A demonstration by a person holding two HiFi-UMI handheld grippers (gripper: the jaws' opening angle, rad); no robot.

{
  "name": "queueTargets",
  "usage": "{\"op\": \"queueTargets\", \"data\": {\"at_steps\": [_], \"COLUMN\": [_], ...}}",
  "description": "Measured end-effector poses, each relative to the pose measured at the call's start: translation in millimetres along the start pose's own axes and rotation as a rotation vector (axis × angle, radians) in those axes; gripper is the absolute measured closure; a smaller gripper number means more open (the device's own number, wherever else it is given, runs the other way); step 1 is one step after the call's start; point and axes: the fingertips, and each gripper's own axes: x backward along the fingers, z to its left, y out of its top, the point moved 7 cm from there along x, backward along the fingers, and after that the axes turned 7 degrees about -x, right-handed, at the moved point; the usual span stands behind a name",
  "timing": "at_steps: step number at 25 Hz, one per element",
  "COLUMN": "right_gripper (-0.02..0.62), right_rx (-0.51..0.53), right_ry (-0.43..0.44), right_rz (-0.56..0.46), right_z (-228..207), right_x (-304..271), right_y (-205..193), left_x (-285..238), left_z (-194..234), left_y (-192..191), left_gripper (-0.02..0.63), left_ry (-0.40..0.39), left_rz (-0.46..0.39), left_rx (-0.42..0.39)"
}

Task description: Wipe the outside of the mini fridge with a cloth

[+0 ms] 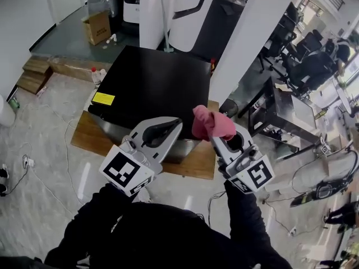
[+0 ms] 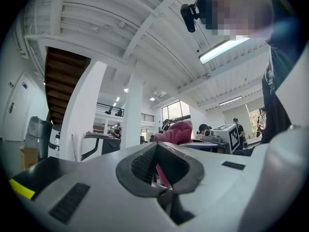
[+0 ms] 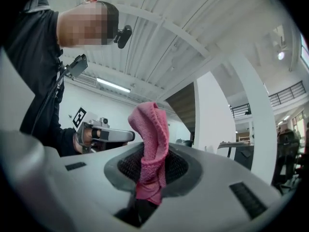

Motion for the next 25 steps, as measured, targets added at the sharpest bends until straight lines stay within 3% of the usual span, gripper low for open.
{"op": "queueTargets", "data": {"at_steps": [6, 13, 19, 25], "right_gripper": [0.515, 0.515, 0.515, 0.515], "right_rx": [0.103, 0.174, 0.257, 0.278], "right_ry": [-0.109, -0.118, -0.094, -0.04], "right_rz": [0.108, 0.259, 0.466, 0.665], "right_z": [-54.6, -138.0, -214.6, -262.3], "right_x": [-78.1, -150.9, -206.7, -243.3], "right_y": [-1.9, 1.7, -41.8, -100.5], "left_x": [-18.9, -71.9, -112.8, -128.0], "left_z": [75.0, 125.0, 147.8, 156.5], "left_y": [-0.5, 1.2, -22.2, -35.6], "left_gripper": [0.6, 0.6, 0.6, 0.6], "left_ry": [-0.021, 0.015, 0.032, 0.069], "left_rz": [0.032, 0.034, 0.111, 0.145], "left_rx": [0.012, -0.035, -0.025, -0.014]}}
